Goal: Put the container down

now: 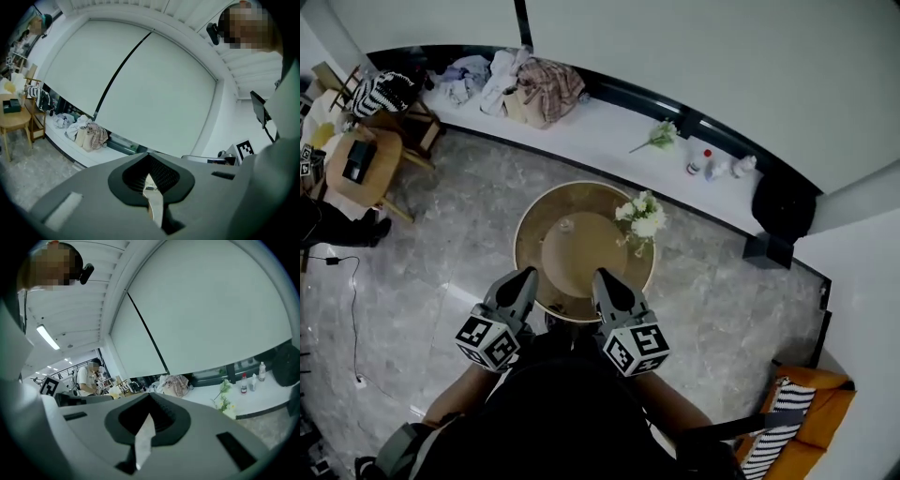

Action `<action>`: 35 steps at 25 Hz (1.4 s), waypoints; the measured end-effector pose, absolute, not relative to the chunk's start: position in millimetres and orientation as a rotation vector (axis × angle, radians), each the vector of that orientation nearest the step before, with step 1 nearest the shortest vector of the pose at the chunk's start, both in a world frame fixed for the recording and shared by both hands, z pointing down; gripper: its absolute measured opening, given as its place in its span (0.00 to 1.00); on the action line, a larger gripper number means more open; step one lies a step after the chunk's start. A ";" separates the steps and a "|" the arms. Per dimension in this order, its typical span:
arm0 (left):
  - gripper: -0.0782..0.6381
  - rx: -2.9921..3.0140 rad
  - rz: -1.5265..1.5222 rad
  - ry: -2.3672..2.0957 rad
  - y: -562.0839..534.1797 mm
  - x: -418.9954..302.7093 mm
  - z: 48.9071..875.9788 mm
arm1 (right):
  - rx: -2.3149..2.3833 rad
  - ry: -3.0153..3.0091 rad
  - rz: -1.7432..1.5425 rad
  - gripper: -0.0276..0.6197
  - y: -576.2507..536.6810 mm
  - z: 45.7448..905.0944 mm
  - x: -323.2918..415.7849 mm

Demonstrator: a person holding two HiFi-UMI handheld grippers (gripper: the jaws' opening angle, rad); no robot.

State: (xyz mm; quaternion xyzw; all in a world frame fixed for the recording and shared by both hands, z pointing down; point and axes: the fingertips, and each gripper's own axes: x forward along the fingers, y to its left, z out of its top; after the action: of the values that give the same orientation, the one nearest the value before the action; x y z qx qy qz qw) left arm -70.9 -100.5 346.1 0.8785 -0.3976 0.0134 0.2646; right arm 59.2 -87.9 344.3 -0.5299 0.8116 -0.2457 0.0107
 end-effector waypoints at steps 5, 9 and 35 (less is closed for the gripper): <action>0.11 2.379 -0.031 -1.103 -104.7 -71.4 322.3 | -1.676 2.483 -0.702 0.05 -78.2 322.0 64.7; 0.11 2.425 -0.056 -1.085 -101.1 -63.2 310.0 | -1.679 2.489 -0.612 0.05 -71.1 306.9 64.5; 0.12 2.459 -0.044 -0.988 -98.1 -93.4 315.6 | -1.718 2.467 -0.558 0.05 -58.9 301.2 19.2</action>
State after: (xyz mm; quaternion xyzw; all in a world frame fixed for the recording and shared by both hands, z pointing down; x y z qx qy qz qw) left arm -93.4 -98.1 315.6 0.8998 -0.3617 -0.0160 0.2433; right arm 19.2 -58.9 301.2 -0.5614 0.8061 -0.1823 0.0421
